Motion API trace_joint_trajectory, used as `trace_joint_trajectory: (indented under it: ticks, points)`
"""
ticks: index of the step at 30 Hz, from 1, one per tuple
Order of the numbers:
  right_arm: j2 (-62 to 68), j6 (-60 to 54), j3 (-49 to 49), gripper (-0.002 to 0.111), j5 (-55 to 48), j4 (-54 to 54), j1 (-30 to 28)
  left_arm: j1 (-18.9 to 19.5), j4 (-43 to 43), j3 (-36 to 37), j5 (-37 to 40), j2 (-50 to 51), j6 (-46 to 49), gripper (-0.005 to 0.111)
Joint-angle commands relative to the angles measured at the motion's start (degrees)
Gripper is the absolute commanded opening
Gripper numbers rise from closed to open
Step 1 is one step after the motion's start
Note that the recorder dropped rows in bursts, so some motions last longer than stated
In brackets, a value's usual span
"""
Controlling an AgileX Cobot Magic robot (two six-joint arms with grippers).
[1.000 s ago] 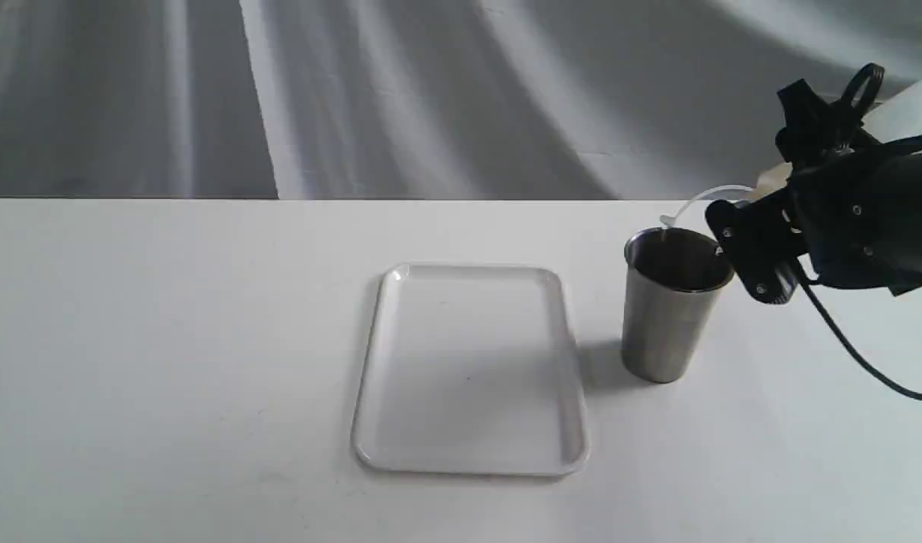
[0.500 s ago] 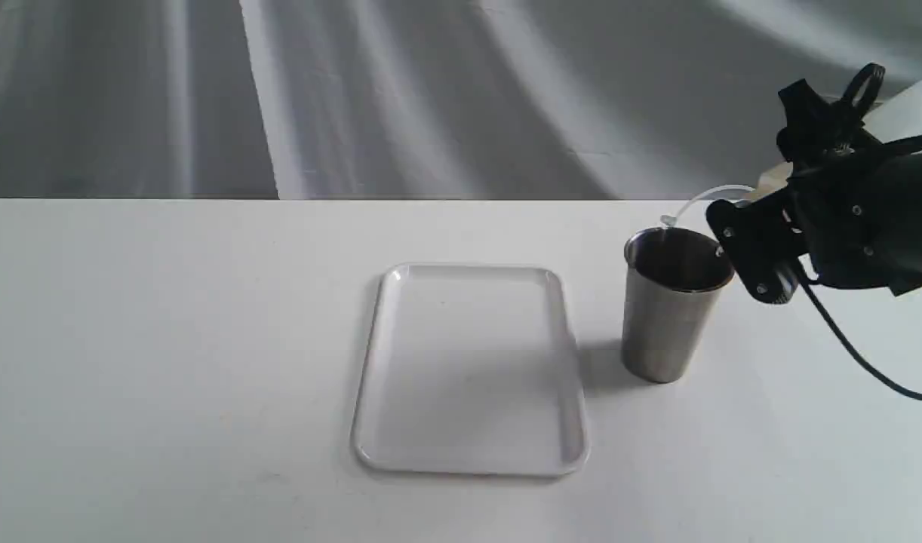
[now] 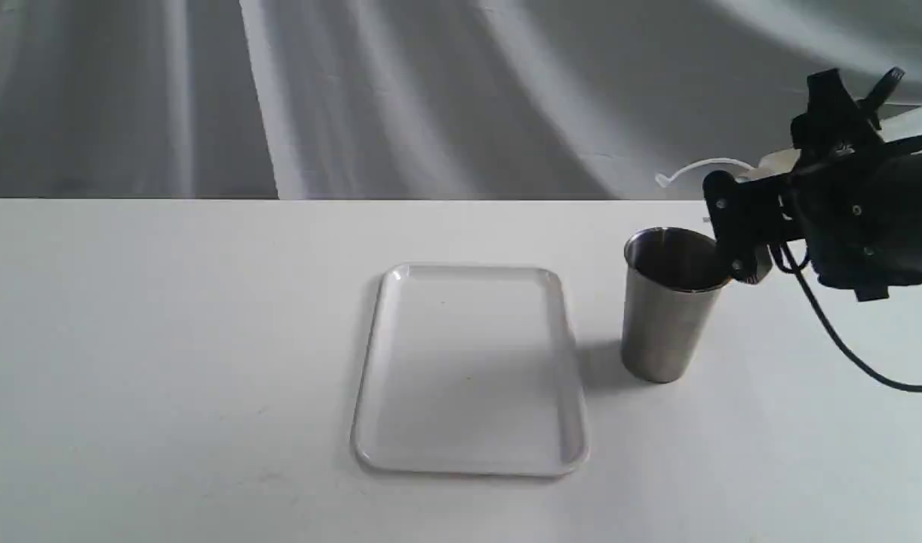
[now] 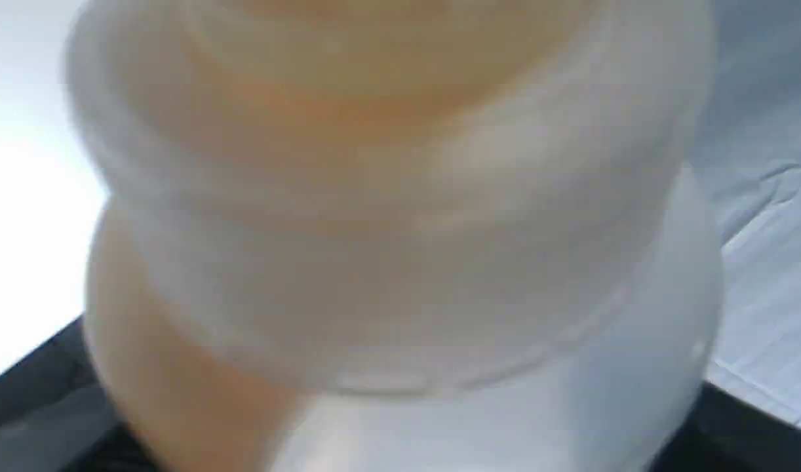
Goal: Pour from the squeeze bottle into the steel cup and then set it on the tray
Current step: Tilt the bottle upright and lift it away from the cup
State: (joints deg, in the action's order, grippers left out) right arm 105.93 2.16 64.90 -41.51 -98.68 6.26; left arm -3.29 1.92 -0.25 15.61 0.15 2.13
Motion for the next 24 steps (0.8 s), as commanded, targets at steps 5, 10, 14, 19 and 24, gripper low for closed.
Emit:
trace_joint_trajectory:
  ticks: [5, 10, 14, 19, 24]
  points:
    - [-0.96, 16.01, -0.14, 0.017, 0.33, -1.27, 0.0, -0.33, -0.04, 0.25, -0.39, -0.15, -0.08, 0.0]
    - [-0.96, 20.72, -0.14, 0.017, 0.33, -1.27, 0.0, -0.33, -0.04, 0.25, -0.39, -0.15, -0.08, 0.0]
    - [-0.96, 27.16, -0.14, 0.017, 0.33, -0.71, 0.0, -0.33, -0.04, 0.25, -0.39, -0.15, -0.08, 0.0]
    - [-0.96, 44.25, -0.14, 0.017, 0.33, -0.7, 0.0, -0.33, -0.04, 0.25, -0.39, -0.15, -0.23, 0.0]
    - [-0.96, 64.47, -0.14, 0.017, 0.33, -0.7, 0.0, -0.33, -0.04, 0.25, -0.39, -0.15, -0.23, 0.0]
